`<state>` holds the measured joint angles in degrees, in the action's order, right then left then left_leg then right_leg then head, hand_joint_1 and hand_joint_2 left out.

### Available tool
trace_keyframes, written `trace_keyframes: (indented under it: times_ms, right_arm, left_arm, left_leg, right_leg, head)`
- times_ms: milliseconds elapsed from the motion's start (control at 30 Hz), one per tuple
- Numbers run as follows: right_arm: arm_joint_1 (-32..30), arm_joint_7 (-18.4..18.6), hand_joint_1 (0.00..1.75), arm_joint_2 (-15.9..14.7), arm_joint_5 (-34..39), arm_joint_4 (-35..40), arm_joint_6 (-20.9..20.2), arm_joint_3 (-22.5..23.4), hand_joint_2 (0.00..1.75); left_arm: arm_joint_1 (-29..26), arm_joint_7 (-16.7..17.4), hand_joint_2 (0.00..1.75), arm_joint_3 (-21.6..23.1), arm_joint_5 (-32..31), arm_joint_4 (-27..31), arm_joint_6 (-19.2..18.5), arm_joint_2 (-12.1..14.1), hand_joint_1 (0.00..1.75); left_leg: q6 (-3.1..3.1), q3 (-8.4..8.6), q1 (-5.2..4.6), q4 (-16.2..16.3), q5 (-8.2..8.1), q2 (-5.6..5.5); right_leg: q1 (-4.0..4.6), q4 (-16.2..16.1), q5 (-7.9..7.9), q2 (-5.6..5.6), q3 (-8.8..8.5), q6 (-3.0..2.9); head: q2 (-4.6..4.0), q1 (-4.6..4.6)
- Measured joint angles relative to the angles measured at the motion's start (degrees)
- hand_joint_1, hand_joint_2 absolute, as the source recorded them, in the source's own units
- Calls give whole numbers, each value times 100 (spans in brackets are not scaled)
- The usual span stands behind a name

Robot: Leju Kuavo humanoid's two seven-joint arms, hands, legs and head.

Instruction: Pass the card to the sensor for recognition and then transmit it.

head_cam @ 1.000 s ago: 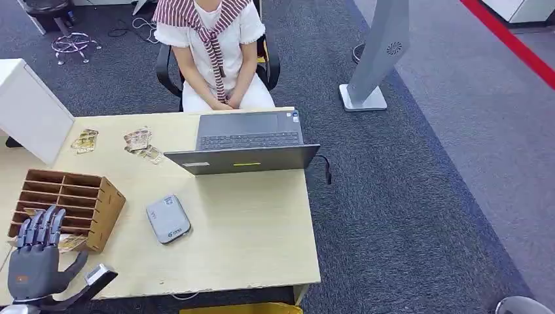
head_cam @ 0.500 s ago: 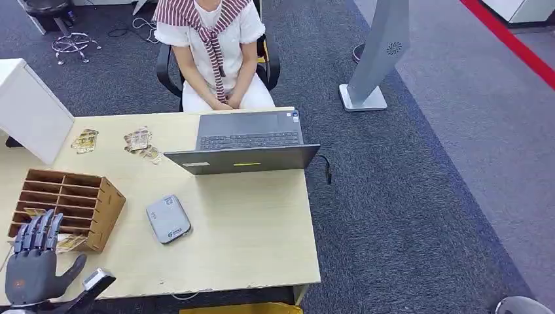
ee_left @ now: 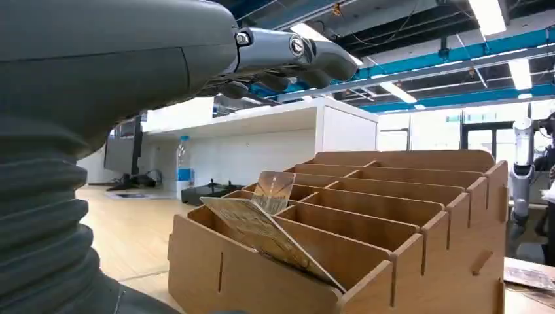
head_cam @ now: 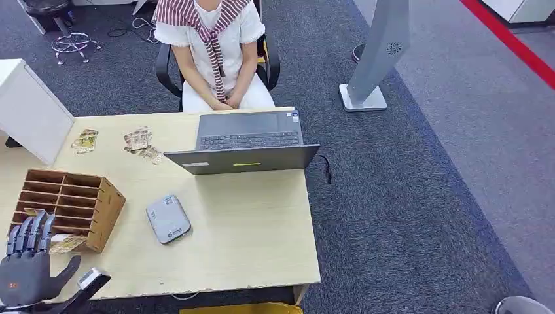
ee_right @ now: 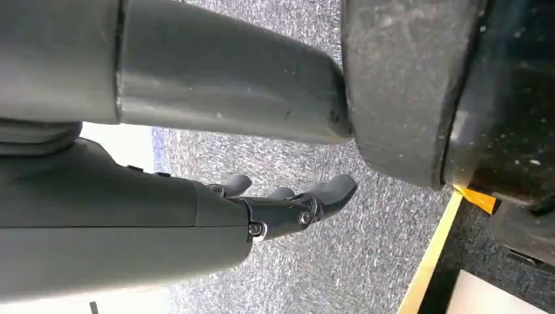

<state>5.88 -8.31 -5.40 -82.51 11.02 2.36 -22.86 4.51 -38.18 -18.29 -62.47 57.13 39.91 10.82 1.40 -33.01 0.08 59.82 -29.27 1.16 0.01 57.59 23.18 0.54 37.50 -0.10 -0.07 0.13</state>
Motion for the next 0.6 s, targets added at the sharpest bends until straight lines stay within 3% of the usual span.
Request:
trace_keyframes:
  times_ms: [300,333,600]
  right_arm:
    - [5,-17,0,-4,-4,0,4,-24,0]
    - [5,-20,0,-7,-7,0,4,-26,0]
    - [9,-31,0,-13,-15,0,4,-33,0]
  left_arm:
    - [3,92,175,-7,9,-9,0,0,0]
    - [5,92,175,-9,7,-9,0,0,175]
    - [43,-42,175,-57,-17,-20,0,-7,175]
  left_leg:
    - [0,0,0,0,0,0]
    - [0,0,0,0,0,0]
    - [0,0,0,0,0,0]
  right_leg:
    - [0,0,0,0,0,0]
    - [0,0,0,0,1,0]
    - [0,0,0,0,1,0]
  head:
    - [-2,2]
    - [0,2]
    - [0,2]
